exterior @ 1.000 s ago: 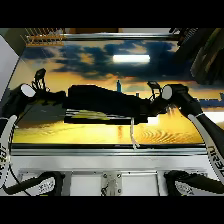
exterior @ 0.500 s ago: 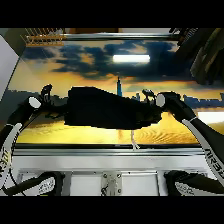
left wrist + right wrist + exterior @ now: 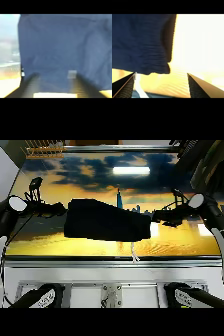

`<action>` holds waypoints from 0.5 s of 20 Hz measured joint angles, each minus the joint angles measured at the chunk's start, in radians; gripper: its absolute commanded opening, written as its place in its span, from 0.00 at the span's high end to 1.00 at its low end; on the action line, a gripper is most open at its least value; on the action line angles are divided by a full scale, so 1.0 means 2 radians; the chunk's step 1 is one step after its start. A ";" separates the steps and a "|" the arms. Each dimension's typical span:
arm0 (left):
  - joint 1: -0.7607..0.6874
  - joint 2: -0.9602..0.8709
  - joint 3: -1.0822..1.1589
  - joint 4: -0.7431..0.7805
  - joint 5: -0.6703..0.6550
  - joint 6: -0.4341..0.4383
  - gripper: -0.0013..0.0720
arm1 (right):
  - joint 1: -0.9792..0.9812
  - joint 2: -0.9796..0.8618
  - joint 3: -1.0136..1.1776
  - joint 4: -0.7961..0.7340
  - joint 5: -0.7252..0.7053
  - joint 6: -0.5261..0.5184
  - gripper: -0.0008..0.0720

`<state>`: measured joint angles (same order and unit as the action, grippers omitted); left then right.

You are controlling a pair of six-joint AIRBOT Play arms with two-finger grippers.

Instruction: Fold the clothes and pants, and hang the long-sleeved shirts on hangers.

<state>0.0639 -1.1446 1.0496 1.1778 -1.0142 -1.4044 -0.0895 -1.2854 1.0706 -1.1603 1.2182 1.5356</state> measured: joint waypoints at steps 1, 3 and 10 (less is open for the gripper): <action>-0.010 0.013 -0.008 0.000 0.002 0.000 0.97 | -0.028 -0.010 -0.010 0.024 -0.003 -0.020 0.00; -0.035 0.036 -0.027 0.000 0.016 -0.006 0.97 | -0.069 -0.040 -0.028 0.076 -0.017 -0.065 0.00; -0.124 0.060 -0.059 0.000 0.047 -0.023 0.97 | -0.075 -0.158 -0.049 0.239 -0.034 -0.238 0.00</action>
<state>-0.1837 -1.0241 0.9325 1.1770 -0.9203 -1.4502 -0.2401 -1.6005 0.9718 -0.6830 1.1507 1.0595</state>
